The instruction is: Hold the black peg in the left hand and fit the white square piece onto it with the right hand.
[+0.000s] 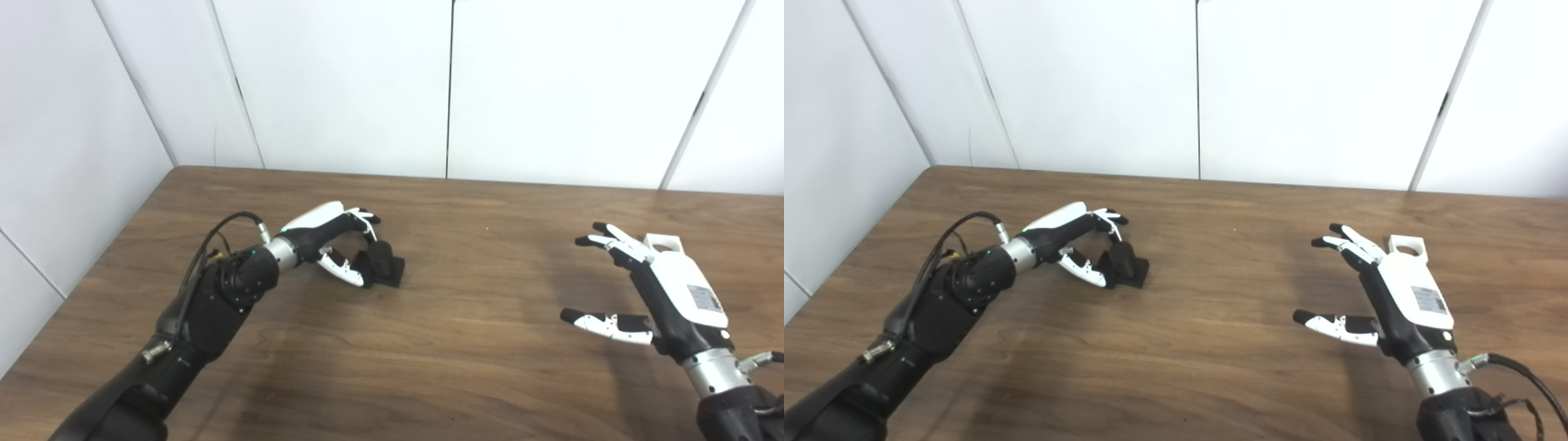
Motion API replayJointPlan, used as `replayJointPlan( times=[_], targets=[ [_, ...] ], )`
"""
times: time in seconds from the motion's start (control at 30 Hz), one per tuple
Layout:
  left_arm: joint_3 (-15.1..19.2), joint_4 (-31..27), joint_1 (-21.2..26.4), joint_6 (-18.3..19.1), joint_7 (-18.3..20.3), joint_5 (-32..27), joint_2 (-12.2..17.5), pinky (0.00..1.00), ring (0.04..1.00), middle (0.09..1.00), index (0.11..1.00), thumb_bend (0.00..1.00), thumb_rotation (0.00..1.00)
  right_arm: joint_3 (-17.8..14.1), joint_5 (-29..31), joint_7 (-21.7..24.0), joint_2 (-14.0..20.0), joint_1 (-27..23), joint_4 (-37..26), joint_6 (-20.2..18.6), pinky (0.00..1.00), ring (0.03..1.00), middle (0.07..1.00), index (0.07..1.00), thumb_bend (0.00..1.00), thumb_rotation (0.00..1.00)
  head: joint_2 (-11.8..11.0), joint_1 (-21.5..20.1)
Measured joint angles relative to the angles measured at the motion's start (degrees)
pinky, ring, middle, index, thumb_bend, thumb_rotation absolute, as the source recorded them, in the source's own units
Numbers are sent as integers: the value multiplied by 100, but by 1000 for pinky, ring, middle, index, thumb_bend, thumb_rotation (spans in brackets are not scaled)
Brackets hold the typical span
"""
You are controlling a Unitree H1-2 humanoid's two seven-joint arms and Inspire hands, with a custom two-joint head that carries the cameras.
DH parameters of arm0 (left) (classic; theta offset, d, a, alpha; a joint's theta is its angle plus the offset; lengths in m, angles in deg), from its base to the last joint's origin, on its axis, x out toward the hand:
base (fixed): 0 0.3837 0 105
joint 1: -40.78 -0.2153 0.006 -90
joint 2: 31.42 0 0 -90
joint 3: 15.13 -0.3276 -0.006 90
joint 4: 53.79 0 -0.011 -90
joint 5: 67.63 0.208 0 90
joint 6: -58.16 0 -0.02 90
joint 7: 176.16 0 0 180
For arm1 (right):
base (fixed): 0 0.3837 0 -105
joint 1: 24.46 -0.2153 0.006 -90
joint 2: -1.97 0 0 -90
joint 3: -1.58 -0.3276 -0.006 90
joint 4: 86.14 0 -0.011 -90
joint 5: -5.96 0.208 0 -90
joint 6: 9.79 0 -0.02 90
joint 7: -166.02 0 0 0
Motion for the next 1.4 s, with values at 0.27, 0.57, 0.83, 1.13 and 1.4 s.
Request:
replayJointPlan(
  times=[0.27,0.57,0.83,1.13,1.4],
  targets=[
    [-138,-57,37,-143,10,24,-186,1000,1000,954,488,515,91,-6,-45,1,-3,1,-4,-17,713,880,913,797,628,430,18,-88],
    [-224,-119,49,-216,140,-25,-376,1000,1000,948,489,515,91,-18,-48,0,-9,16,-8,-16,707,876,910,796,628,423,53,-185],
    [-356,-168,49,-386,188,-50,-500,1000,1000,948,490,515,91,-35,-40,-1,-32,16,-23,-16,707,882,917,801,623,437,88,-369],
    [-496,-183,60,-540,203,-62,-544,1000,1000,943,488,516,88,-34,-134,0,-62,15,-74,-42,709,884,918,802,636,450,184,-1175],
    [-530,-141,42,-818,197,-112,-515,1000,1000,944,489,518,84,-151,-436,2,-63,-14,-207,-266,756,895,925,812,653,504,-61,-2749]
  ],
)
